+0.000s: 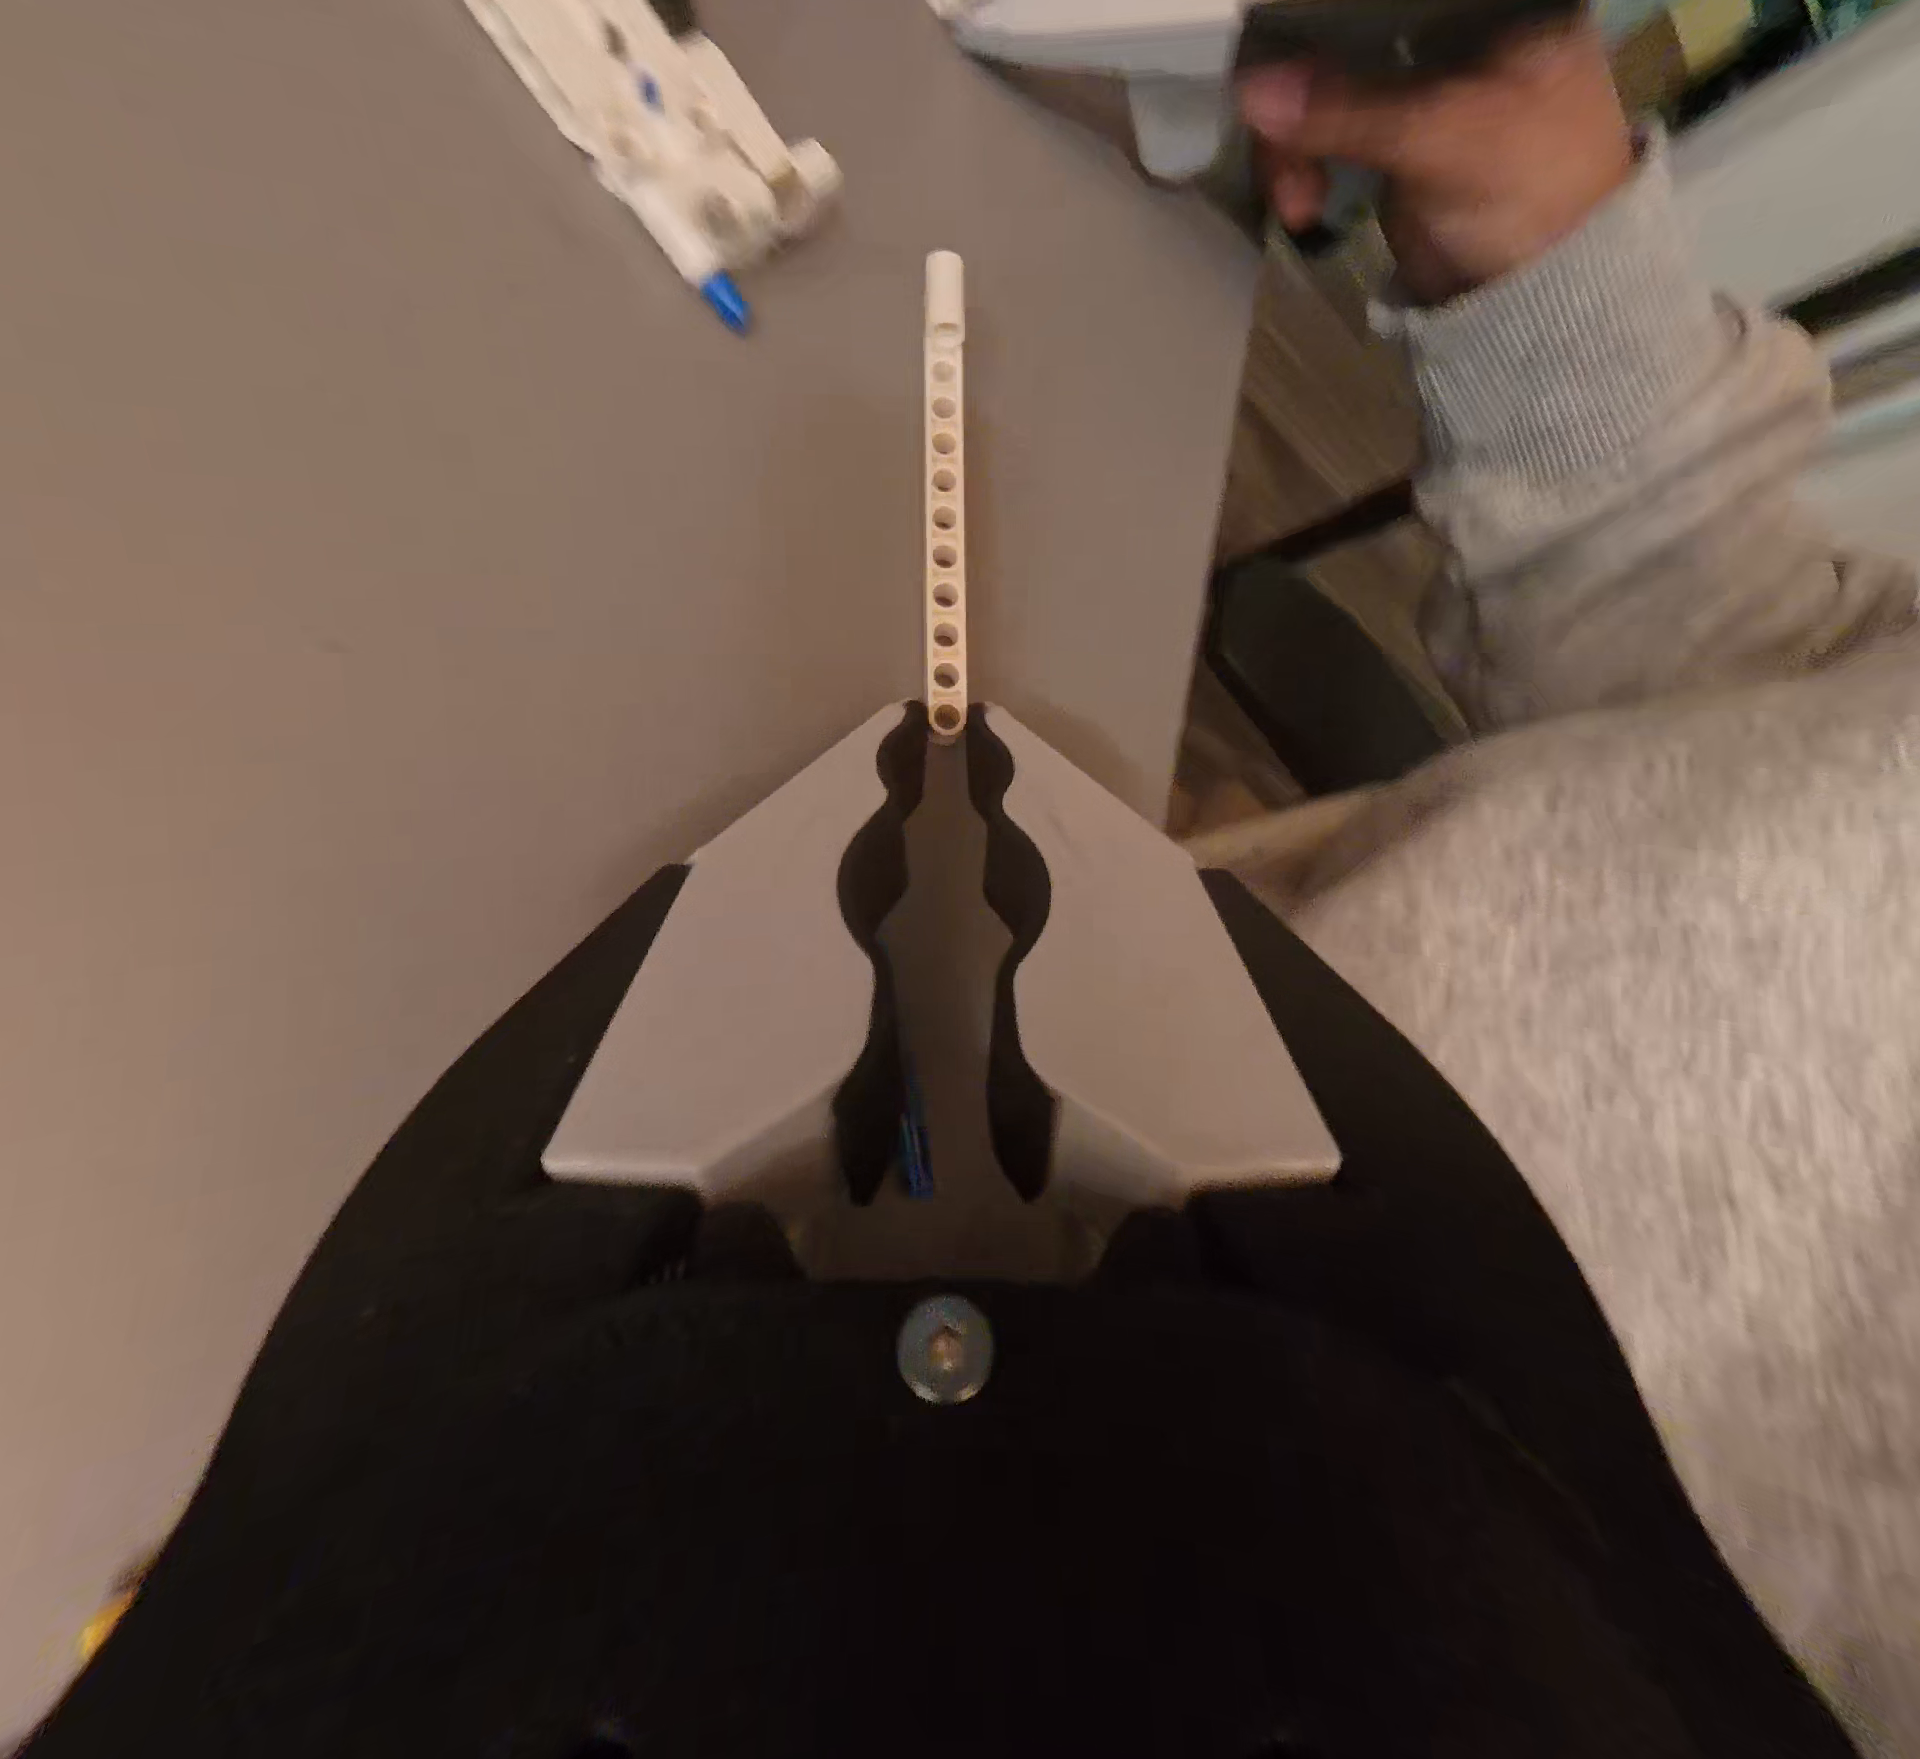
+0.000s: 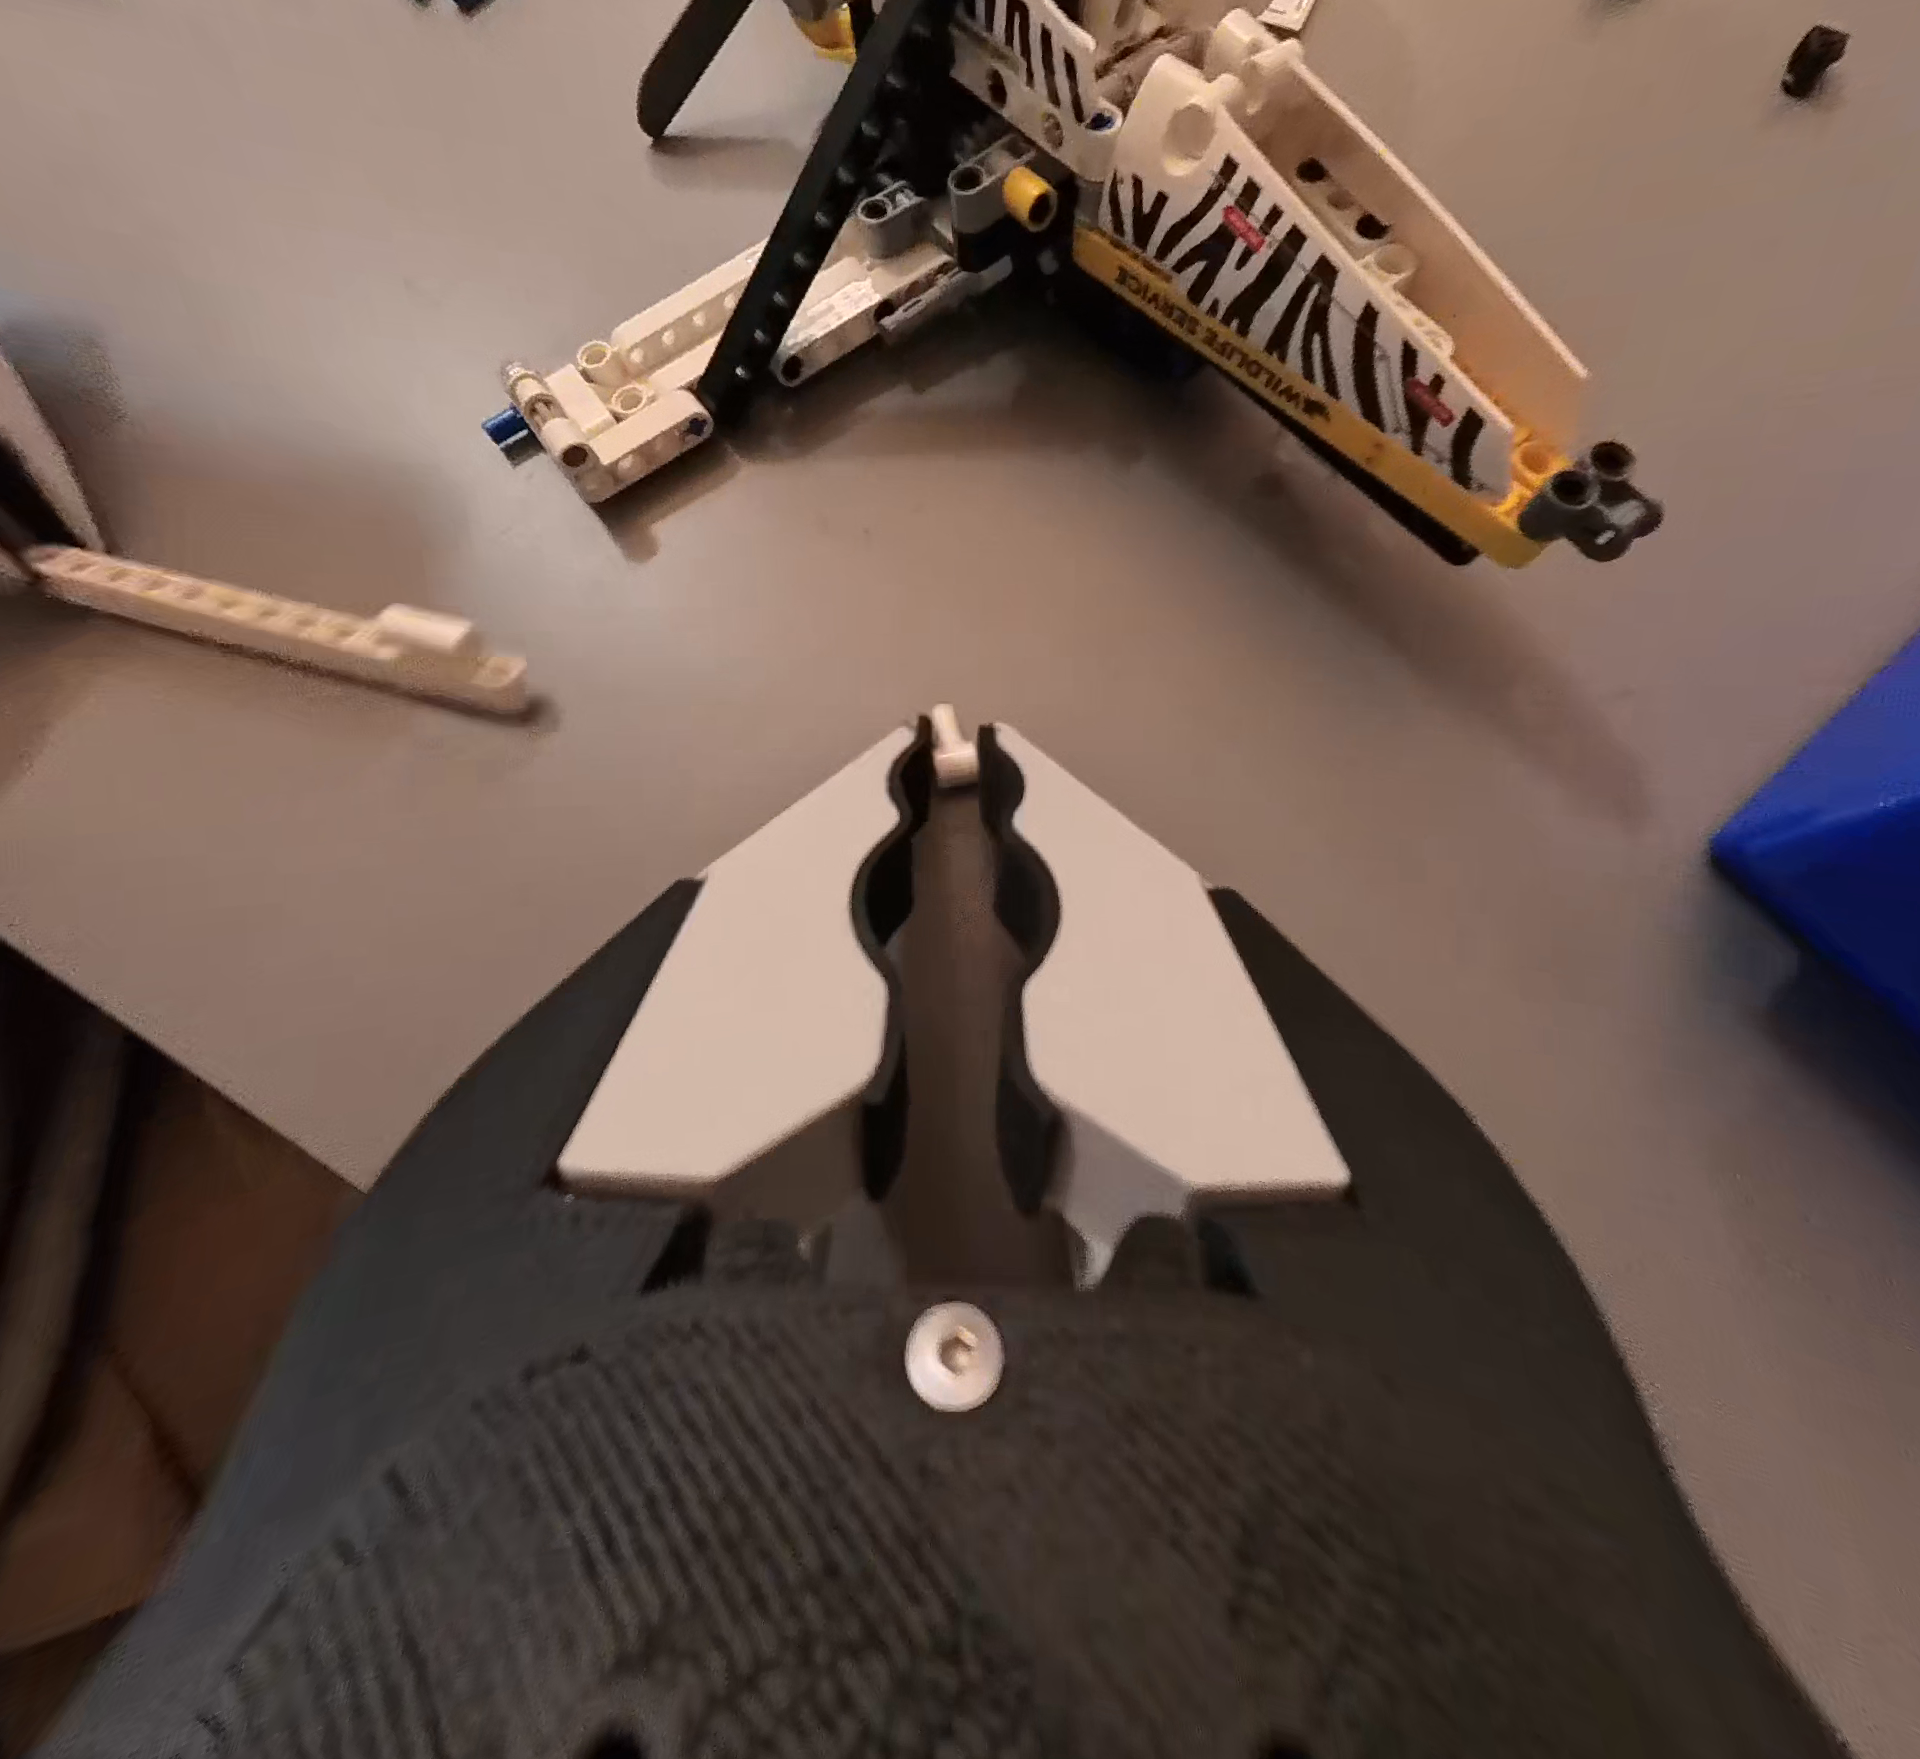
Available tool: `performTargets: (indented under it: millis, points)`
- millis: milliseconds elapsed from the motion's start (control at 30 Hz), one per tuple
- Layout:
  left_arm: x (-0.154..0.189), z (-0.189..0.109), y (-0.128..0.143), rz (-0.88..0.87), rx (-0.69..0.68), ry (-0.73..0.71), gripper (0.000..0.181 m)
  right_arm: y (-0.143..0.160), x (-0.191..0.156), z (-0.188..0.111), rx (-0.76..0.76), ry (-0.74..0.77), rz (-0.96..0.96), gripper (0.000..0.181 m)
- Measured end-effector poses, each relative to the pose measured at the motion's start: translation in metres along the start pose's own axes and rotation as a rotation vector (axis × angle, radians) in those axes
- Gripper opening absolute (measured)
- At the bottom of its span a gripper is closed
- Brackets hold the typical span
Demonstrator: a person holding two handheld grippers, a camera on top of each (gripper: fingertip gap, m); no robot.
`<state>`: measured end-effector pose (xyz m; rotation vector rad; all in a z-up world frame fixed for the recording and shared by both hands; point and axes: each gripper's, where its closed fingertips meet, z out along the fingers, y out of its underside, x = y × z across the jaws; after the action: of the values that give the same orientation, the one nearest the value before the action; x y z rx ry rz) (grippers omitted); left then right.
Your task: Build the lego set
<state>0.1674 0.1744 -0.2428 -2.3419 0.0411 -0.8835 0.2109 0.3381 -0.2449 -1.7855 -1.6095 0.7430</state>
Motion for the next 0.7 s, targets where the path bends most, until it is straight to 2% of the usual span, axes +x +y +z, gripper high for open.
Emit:
performTargets:
  millis: [100, 367, 500, 600, 700]
  points:
    - [-0.007, 0.006, -0.013, 0.000, 0.019, -0.027, 0.008, 0.000, 0.001, 0.000, 0.004, 0.018, 0.001, 0.007]
    - [0.004, 0.015, -0.011, 0.016, -0.052, 0.050, 0.008, -0.008, -0.015, 0.000, 0.051, 0.015, 0.034, 0.007]
    - [0.005, 0.013, -0.010, 0.013, -0.052, 0.066, 0.011, -0.016, -0.013, -0.011, 0.102, 0.023, 0.068, 0.007]
    - [0.008, 0.009, -0.012, 0.017, -0.035, 0.081, 0.021, -0.032, -0.012, -0.028, 0.176, 0.003, 0.120, 0.007]
    - [0.011, -0.005, -0.028, 0.062, 0.058, 0.106, 0.024, -0.066, -0.024, -0.050, 0.308, -0.046, 0.144, 0.006]
